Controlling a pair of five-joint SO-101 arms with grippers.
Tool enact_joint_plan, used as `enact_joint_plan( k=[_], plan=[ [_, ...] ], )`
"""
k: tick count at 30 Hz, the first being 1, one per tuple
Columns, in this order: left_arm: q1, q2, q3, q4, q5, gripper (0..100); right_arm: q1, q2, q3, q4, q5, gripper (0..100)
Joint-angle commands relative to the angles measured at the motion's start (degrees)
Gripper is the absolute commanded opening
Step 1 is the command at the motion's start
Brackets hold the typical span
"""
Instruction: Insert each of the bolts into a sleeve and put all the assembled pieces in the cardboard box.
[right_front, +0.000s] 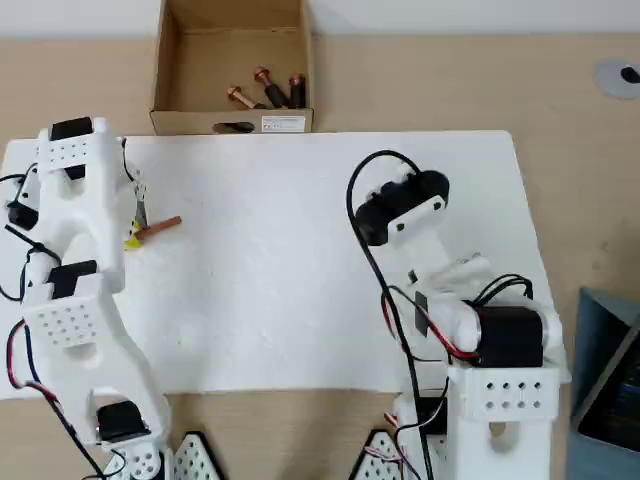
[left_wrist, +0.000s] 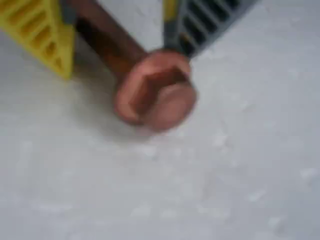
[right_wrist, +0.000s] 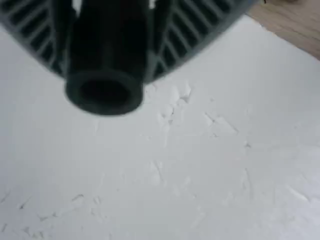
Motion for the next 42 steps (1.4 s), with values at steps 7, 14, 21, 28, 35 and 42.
enact_joint_plan(
  k=[7, 14, 21, 28, 35, 42],
  plan=[
    [-4.4, 5.5, -0.4, -2.4, -0.4, 2, 0.5, -0.8, -0.1, -0.8, -0.4, 1.0],
    [-4.2, 6.2, -0.4, -2.4, -0.5, 6, 0.5, -0.8, -0.2, -0.7, -0.4, 1.0],
    [-4.1, 5.7, -4.4, 0.2, -4.9, 0, 0.5, -0.9, -2.7, -0.4, -0.4, 1.0],
    [-4.0, 5.7, -18.6, 10.1, -10.6, 0, 0.5, -0.9, -5.2, -0.4, -0.4, 1.0],
    [-4.7, 4.2, -35.8, 12.7, -17.6, 0, 0.5, -0.9, -7.3, 1.8, -0.4, 1.0],
    [-2.7, -7.2, -38.4, 12.7, -25.8, 0, 0.5, -0.9, -8.8, 3.6, -0.4, 1.0]
  ],
)
